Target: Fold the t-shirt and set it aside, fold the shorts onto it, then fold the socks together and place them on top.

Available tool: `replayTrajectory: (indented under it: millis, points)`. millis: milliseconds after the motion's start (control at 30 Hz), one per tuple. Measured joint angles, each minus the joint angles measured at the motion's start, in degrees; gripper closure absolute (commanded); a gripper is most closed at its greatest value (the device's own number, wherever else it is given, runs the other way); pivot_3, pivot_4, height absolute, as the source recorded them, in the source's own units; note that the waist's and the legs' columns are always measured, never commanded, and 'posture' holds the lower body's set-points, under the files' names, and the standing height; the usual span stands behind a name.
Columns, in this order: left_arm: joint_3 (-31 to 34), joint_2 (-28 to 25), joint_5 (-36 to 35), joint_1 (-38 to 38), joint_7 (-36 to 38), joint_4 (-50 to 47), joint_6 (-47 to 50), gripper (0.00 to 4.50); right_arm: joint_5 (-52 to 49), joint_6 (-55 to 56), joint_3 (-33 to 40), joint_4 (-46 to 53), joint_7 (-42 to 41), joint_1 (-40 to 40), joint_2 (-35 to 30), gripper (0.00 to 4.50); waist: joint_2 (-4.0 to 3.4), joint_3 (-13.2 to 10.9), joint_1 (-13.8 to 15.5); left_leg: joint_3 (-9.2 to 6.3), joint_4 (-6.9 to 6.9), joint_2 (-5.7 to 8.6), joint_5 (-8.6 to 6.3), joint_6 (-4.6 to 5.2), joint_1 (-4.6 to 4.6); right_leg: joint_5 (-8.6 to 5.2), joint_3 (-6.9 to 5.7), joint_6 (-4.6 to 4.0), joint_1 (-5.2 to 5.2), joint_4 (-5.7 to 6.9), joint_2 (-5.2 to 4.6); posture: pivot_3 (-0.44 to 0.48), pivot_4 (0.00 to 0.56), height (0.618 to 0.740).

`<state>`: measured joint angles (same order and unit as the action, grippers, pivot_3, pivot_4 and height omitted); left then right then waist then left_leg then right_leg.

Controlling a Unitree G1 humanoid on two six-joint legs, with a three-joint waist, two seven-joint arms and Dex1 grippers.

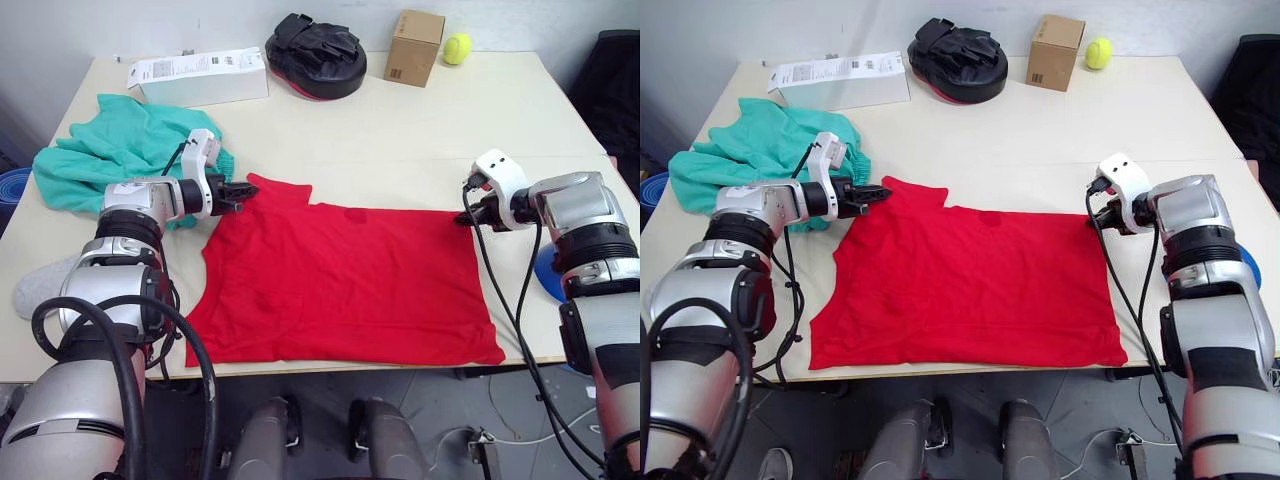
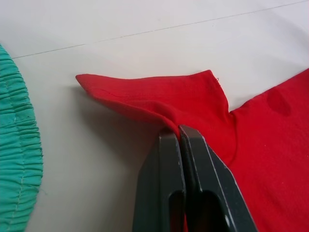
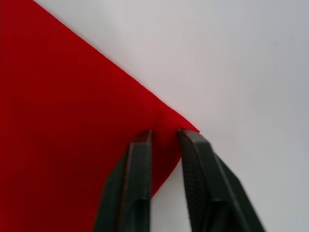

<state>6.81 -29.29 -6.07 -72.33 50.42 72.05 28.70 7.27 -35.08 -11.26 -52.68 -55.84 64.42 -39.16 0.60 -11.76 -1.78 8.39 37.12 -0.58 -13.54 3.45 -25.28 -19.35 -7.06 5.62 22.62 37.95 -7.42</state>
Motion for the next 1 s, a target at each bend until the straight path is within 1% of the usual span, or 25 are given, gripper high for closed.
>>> replayTrajectory:
  millis: [267,367,467,567,967,1000]
  points:
    - [0.0,0.0,0.0,0.0,0.1,0.0,0.0,4.50,0.7,1.6,0.0,-1.5,0.3,0.7,0.4,4.49,0.00,0.0,0.0,0.00,0.00,0.00,0.00,0.00,0.00,0.00,0.00,0.00,0.00,0.01,0.00,0.000,0.150,0.740]
    - [0.0,0.0,0.0,0.0,0.3,0.0,0.0,4.50,0.6,3.7,0.4,-1.7,1.1,0.7,0.4,4.49,0.00,0.0,0.0,0.01,0.00,0.00,0.00,0.00,0.00,0.00,0.01,0.00,0.01,0.01,0.00,0.000,0.150,0.740]
    - [0.0,0.0,0.0,0.0,0.4,0.0,0.0,4.50,0.6,3.3,0.8,-3.5,3.8,2.4,0.5,3.90,0.00,0.0,0.0,0.01,0.00,0.00,0.00,0.00,0.00,0.00,0.01,0.00,0.02,0.02,0.00,0.000,0.150,0.740]
    - [0.0,0.0,0.0,0.0,0.5,0.0,0.0,4.50,1.3,3.7,0.4,-4.3,5.4,3.1,0.6,2.88,0.00,0.0,0.0,0.01,0.00,0.00,0.00,0.00,0.00,0.00,0.02,0.00,0.02,0.02,0.00,0.000,0.150,0.740]
    - [0.0,0.0,0.0,0.0,0.9,-0.4,0.1,4.50,1.9,-1.2,0.3,-8.9,2.9,5.4,2.0,2.88,0.00,0.0,0.0,0.02,0.01,0.00,0.00,0.00,0.01,0.00,0.03,0.00,0.02,0.05,0.06,0.000,0.150,0.740]
    - [-0.1,0.0,0.0,0.0,1.0,-0.5,0.1,4.50,2.0,-1.6,0.3,-9.2,2.8,5.7,2.1,3.05,0.00,0.0,-0.1,0.02,0.00,0.00,0.00,0.00,0.01,0.00,0.04,0.00,0.02,0.04,0.06,0.000,0.150,0.740]
